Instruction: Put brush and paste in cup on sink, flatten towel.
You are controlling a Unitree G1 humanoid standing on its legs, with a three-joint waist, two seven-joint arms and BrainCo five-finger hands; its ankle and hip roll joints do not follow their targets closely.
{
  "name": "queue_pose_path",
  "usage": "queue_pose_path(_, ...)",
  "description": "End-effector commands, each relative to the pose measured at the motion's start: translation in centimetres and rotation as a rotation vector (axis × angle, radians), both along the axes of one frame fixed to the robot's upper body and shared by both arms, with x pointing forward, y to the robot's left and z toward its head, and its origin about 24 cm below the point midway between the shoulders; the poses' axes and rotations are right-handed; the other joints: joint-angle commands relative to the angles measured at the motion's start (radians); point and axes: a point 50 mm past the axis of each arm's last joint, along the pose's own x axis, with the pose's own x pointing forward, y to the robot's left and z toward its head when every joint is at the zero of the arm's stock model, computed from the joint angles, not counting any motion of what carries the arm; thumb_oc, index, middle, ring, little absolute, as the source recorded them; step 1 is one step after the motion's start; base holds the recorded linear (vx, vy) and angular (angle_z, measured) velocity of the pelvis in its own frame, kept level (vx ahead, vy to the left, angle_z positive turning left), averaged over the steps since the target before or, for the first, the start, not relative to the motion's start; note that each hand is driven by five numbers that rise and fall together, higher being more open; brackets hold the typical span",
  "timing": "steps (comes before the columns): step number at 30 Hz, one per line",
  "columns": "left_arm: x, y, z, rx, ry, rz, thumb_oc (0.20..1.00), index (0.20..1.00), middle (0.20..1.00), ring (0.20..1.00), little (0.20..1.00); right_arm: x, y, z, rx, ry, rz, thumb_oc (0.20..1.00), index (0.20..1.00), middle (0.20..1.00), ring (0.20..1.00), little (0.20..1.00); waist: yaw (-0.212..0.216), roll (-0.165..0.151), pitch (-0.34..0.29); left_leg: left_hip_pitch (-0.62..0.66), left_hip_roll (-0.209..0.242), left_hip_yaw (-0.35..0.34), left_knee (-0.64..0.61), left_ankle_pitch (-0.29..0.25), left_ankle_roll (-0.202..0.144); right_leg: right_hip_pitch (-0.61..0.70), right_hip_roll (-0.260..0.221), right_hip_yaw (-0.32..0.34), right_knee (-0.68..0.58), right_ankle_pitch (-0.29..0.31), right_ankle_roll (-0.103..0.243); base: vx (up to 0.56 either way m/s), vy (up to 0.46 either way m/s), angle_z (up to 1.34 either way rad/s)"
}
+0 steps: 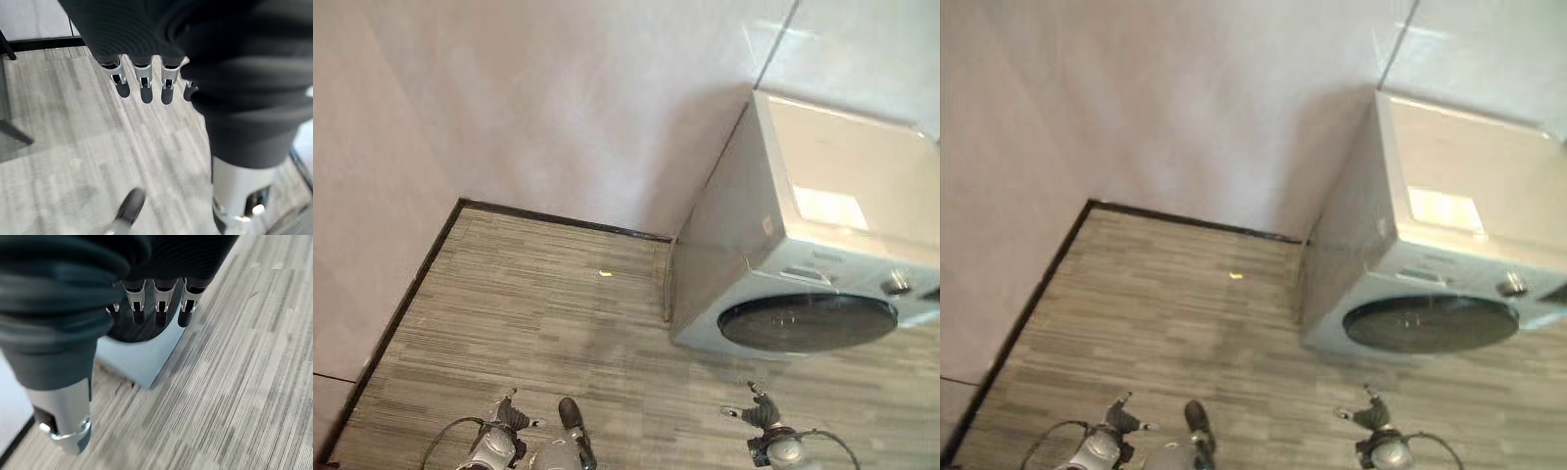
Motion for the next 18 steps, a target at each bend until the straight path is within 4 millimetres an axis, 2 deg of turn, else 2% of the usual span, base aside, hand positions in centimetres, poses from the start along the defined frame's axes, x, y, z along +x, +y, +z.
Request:
queue_pose_path(1, 0.2, 0.6, 0.3, 0.012, -0.032, 0.03, 1.0, 1.0, 1.0, 1.0, 1.0, 1.4, -0.4, 0.8, -0.016, -0.052, 0.022, 1.0, 1.0, 1.0, 1.0, 1.0, 0.047, 0.006, -0.023, -0.035, 0.001, 0.005, 0.039, -0.024, -0.057, -0.084, -0.026, 0.038, 0.2, 0.21, 0.089, 0.37, 0.285, 0.41)
queue_pose_path(2, 0.6, 0.3, 0.5, 0.021, -0.043, 0.0, 1.0, 1.0, 1.0, 1.0, 1.0, 1.4, -0.1, 0.7, -0.006, -0.052, 0.026, 1.0, 1.0, 1.0, 1.0, 1.0, 0.038, 0.014, -0.015, 0.018, -0.036, -0.028, 0.027, -0.067, -0.017, -0.151, -0.064, 0.064, 0.395, 0.356, 0.13, 0.39, 0.285, 0.61)
queue_pose_path(3, 1.1, 0.1, 0.8, 0.036, -0.069, -0.029, 1.0, 1.0, 1.0, 1.0, 1.0, 1.5, -0.1, 0.7, -0.007, -0.059, 0.01, 1.0, 1.0, 1.0, 1.0, 1.0, 0.034, 0.026, -0.008, 0.045, -0.048, -0.048, 0.023, -0.083, 0.0, -0.181, -0.083, 0.061, 0.473, 0.39, 0.129, 0.39, 0.275, 0.73)
queue_pose_path(4, 1.1, 0.1, 0.8, 0.036, -0.069, -0.029, 1.0, 1.0, 1.0, 1.0, 1.0, 1.5, -0.1, 0.7, -0.007, -0.059, 0.01, 1.0, 1.0, 1.0, 1.0, 1.0, 0.033, 0.026, -0.007, 0.045, -0.05, -0.049, 0.023, -0.084, 0.001, -0.182, -0.085, 0.061, 0.477, 0.388, 0.13, 0.38, 0.232, 1.18)
queue_pose_path(5, 1.7, -0.2, 1.2, 0.049, -0.104, -0.07, 1.0, 1.0, 1.0, 1.0, 1.0, 1.9, -0.3, 1.1, 0.002, -0.092, -0.023, 1.0, 1.0, 1.0, 1.0, 1.0, 0.023, 0.068, 0.003, 0.089, -0.033, -0.09, 0.006, -0.083, 0.018, -0.273, -0.072, 0.073, 0.596, 0.384, 0.101, 0.23, 0.125, 1.06)
queue_pose_path(6, 1.7, -0.2, 1.2, 0.049, -0.104, -0.07, 1.0, 1.0, 1.0, 1.0, 1.0, 1.9, -0.3, 1.1, 0.002, -0.092, -0.023, 1.0, 1.0, 1.0, 1.0, 1.0, 0.023, 0.066, 0.002, 0.089, -0.035, -0.09, 0.005, -0.083, 0.019, -0.274, -0.074, 0.073, 0.599, 0.382, 0.102, 0.53, 0.166, 1.05)
queue_pose_path(7, 2.6, -0.8, 1.9, 0.045, -0.166, -0.11, 1.0, 1.0, 1.0, 1.0, 1.0, 3.0, -0.6, 2.4, 0.016, -0.187, -0.05, 1.0, 1.0, 1.0, 1.0, 1.0, 0.0, 0.092, 0.004, 0.146, -0.053, -0.189, -0.045, -0.08, 0.012, -0.373, -0.018, 0.126, 0.533, 0.296, 0.077, 0.49, 0.031, 0.76)
queue_pose_path(8, 3.0, -0.9, 2.3, 0.042, -0.193, -0.119, 1.0, 1.0, 1.0, 1.0, 1.0, 2.8, -1.0, 2.5, 0.026, -0.197, -0.078, 1.0, 1.0, 1.0, 1.0, 1.0, -0.009, 0.101, 0.006, 0.163, -0.063, -0.239, -0.051, -0.076, 0.003, -0.404, -0.004, 0.143, 0.44, 0.254, 0.054, 0.62, 0.043, 1.16)
queue_pose_path(9, 3.0, -1.2, 2.3, 0.032, -0.196, -0.127, 1.0, 1.0, 1.0, 1.0, 1.0, 2.9, -1.1, 2.7, 0.023, -0.209, -0.079, 1.0, 1.0, 1.0, 1.0, 1.0, -0.018, 0.107, 0.008, 0.185, -0.07, -0.277, -0.058, -0.079, -0.005, -0.405, -0.014, 0.139, 0.374, 0.242, 0.046, 0.45, -0.035, 1.53)
queue_pose_path(10, 3.1, -1.3, 2.4, 0.026, -0.205, -0.13, 1.0, 1.0, 1.0, 1.0, 1.0, 3.3, -1.3, 3.3, 0.016, -0.247, -0.073, 1.0, 1.0, 1.0, 1.0, 1.0, -0.031, 0.11, 0.006, 0.189, -0.075, -0.32, -0.059, -0.082, -0.015, -0.427, 0.0, 0.173, 0.274, 0.24, 0.036, 0.48, -0.072, 1.53)
queue_pose_path(11, 3.2, -1.5, 2.4, 0.015, -0.213, -0.128, 1.0, 1.0, 1.0, 1.0, 1.0, 3.3, -1.5, 3.5, 0.013, -0.253, -0.065, 1.0, 1.0, 1.0, 1.0, 1.0, -0.047, 0.108, 0.004, 0.213, -0.088, -0.385, -0.068, -0.091, -0.026, -0.451, 0.027, 0.256, 0.148, 0.236, 0.035, 0.53, -0.09, 1.69)
queue_pose_path(12, 3.2, -1.7, 2.3, 0.007, -0.207, -0.134, 1.0, 1.0, 1.0, 1.0, 1.0, 3.3, -1.8, 3.6, 0.002, -0.254, -0.066, 1.0, 1.0, 1.0, 1.0, 1.0, -0.059, 0.107, 0.008, 0.242, -0.092, -0.433, -0.082, -0.1, -0.038, -0.44, 0.039, 0.293, 0.052, 0.245, 0.042, 0.71, -0.134, 1.8)
queue_pose_path(13, 3.4, -1.8, 2.2, -0.01, -0.208, -0.115, 1.0, 1.0, 1.0, 1.0, 1.0, 3.4, -2.0, 3.7, -0.005, -0.259, -0.07, 1.0, 1.0, 1.0, 1.0, 1.0, -0.067, 0.093, 0.001, 0.266, -0.097, -0.494, -0.093, -0.122, -0.052, -0.48, 0.04, 0.341, -0.082, 0.281, 0.057, 0.51, -0.083, 2.07)
queue_pose_path(14, 3.4, -1.8, 2.2, -0.012, -0.208, -0.115, 1.0, 1.0, 1.0, 1.0, 1.0, 3.4, -2.1, 3.7, -0.006, -0.259, -0.07, 1.0, 1.0, 1.0, 1.0, 1.0, -0.075, 0.099, 0.006, 0.272, -0.091, -0.503, -0.093, -0.125, -0.053, -0.466, 0.041, 0.331, -0.092, 0.283, 0.057, 0.51, -0.128, 1.86)
queue_pose_path(15, 3.4, -1.8, 2.2, -0.019, -0.209, -0.102, 1.0, 1.0, 1.0, 1.0, 1.0, 3.6, -2.1, 3.9, -0.011, -0.263, -0.059, 1.0, 1.0, 1.0, 1.0, 1.0, -0.076, 0.095, 0.002, 0.293, -0.087, -0.535, -0.093, -0.144, -0.062, -0.48, 0.022, 0.305, -0.134, 0.307, 0.07, 0.51, -0.127, 1.6)
queue_pose_path(16, 3.1, -1.9, 1.9, -0.02, -0.19, -0.107, 1.0, 1.0, 1.0, 1.0, 1.0, 3.9, -2.1, 4.1, -0.016, -0.271, -0.054, 1.0, 1.0, 1.0, 1.0, 1.0, -0.081, 0.086, -0.007, 0.324, -0.088, -0.584, -0.08, -0.158, -0.07, -0.473, 0.013, 0.298, -0.111, 0.327, 0.078, 0.5, -0.129, 1.29)
queue_pose_path(18, 2.9, -1.9, 1.7, -0.017, -0.177, -0.109, 1.0, 1.0, 1.0, 1.0, 1.0, 3.9, -2.2, 4.1, -0.015, -0.268, -0.046, 1.0, 1.0, 1.0, 1.0, 1.0, -0.091, 0.081, -0.014, 0.341, -0.088, -0.607, -0.057, -0.179, -0.076, -0.448, 0.013, 0.312, -0.105, 0.326, 0.074, 0.4, -0.117, 1.55)
